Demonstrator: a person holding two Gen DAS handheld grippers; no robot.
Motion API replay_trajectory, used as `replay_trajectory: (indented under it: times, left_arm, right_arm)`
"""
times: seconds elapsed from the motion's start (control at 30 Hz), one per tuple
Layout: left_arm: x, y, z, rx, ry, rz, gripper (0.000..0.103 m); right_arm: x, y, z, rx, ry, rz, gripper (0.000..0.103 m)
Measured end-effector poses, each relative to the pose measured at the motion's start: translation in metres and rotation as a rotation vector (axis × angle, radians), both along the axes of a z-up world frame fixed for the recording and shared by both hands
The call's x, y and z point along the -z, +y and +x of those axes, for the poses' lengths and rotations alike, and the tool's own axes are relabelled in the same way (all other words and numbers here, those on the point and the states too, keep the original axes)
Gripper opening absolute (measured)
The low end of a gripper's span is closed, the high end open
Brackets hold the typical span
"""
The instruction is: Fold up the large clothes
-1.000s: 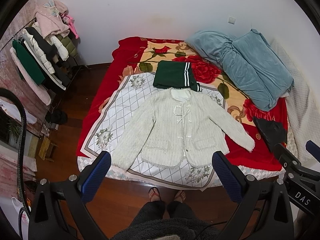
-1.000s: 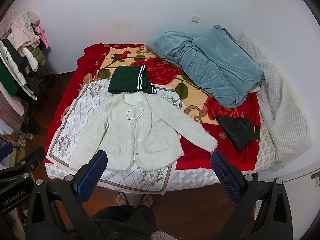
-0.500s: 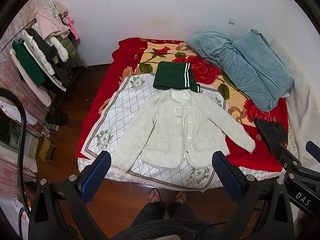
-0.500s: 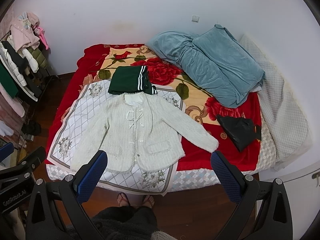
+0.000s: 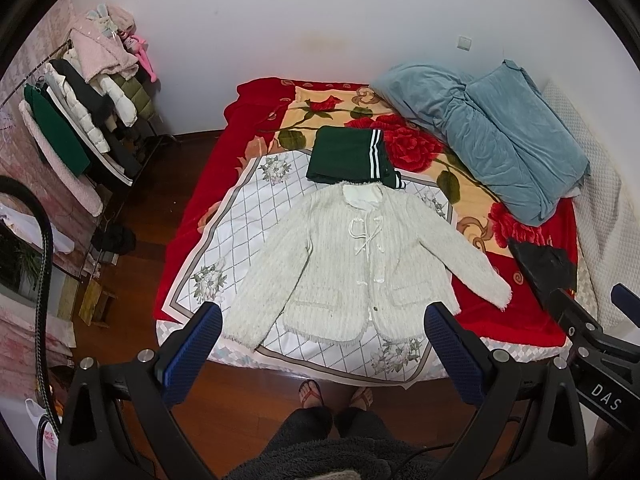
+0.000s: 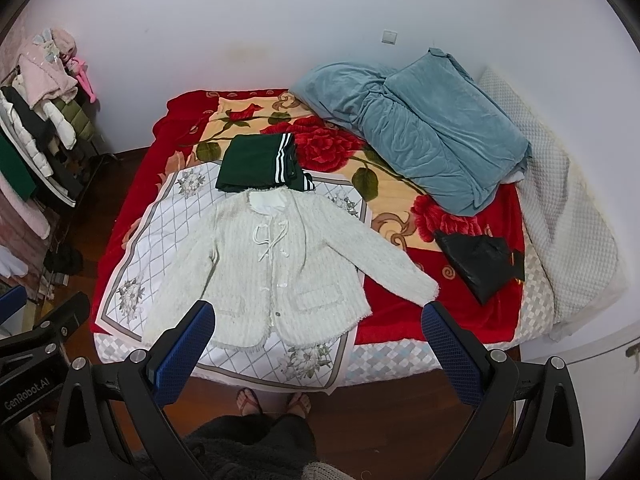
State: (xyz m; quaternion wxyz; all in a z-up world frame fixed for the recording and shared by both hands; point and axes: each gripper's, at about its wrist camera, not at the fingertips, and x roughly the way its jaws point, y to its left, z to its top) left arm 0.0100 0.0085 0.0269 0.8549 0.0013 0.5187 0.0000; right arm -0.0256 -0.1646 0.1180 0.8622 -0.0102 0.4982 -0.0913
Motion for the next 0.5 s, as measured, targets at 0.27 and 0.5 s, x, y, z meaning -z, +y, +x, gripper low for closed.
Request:
replay_trajectory:
  times: [0.27, 0.5]
  left_arm:
    - [0.002, 0.000, 0.004, 0.000, 0.001, 0.002, 0.103]
    - [0.003, 0.000, 0.005, 0.002, 0.001, 0.001, 0.103]
  right_arm:
    - [0.005, 0.000, 0.007, 0.001, 0.000, 0.001, 0.103]
    - [0.005, 0.001, 0.009, 0.002, 0.005, 0.001, 0.103]
